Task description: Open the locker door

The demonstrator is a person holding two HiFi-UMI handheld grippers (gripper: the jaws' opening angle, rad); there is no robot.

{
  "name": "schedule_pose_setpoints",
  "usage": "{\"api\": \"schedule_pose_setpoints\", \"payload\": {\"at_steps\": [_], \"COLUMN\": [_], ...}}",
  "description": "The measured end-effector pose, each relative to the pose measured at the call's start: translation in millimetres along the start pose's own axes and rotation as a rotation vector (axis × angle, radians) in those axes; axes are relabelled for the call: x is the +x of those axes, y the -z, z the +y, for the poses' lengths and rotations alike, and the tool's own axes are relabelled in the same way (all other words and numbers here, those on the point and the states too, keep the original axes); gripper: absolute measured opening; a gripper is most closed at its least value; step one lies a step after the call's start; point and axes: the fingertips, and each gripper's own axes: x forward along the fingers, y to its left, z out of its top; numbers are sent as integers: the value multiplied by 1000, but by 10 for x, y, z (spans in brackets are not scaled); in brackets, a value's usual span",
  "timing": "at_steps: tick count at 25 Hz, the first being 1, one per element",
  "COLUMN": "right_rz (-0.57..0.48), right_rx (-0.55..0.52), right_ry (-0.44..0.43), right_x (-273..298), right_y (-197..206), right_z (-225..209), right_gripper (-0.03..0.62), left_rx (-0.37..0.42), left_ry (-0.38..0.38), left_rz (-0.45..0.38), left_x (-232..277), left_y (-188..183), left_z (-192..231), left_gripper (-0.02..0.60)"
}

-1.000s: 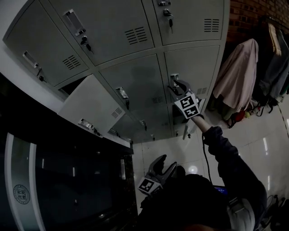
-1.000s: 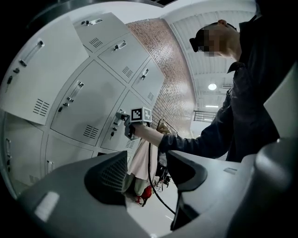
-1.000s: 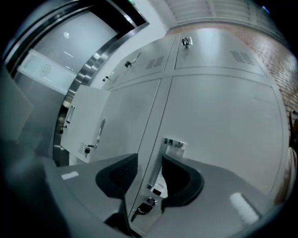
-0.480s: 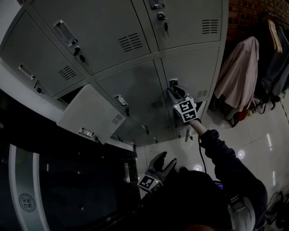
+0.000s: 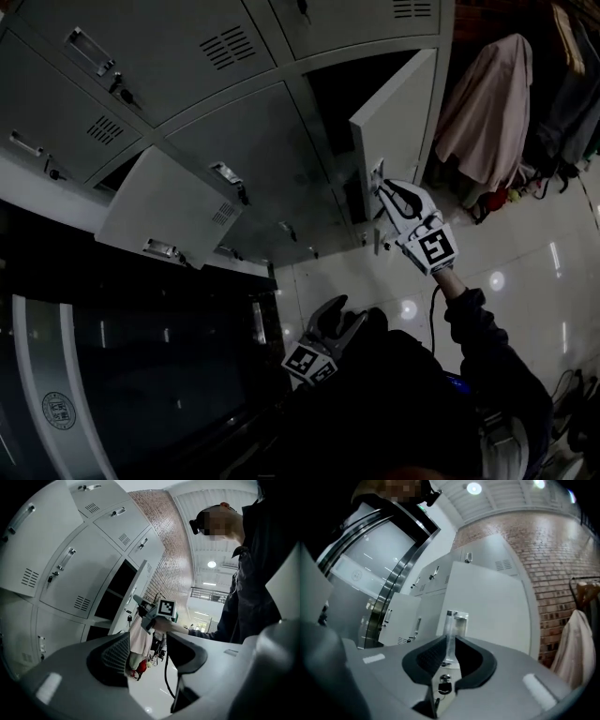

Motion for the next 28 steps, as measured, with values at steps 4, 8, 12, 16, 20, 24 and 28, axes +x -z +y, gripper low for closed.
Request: {"api": "schedule_pose_setpoints", "payload": {"at_steps": [4,8,12,16,20,24,28], "right_rz": [-10,9,102,82,63,185,323], "right_rx": [-7,20,-6,-21,-6,109,205], "right_ry": [124,160,98,83,22,14,11], "right_x": [-531,-899,-902,-936,-1591,-2539,-3291], "right_y": [-171,-197,-124,-497,-768,-491,-181], "right_z": [-188,0,374,780,1827,2743,3374], "right_gripper": [46,45,104,131,135,135,132], "left_rx": [-3,8,16,49,19,-1,-9], "left_ry": [24,12,10,-18,-88,-128,-106], "left_rz": [3,-8,-35,-67,-91,-95,-69], "left_x": [-9,-153,-460,-975,-1624,-2046,-2261], "left_y": [47,47,91,209,469,683,880], "left_z": [-172,-281,-442,-776,-1149,-1458,-1731], "left_gripper": [249,249,247,245,245,230,229]}}
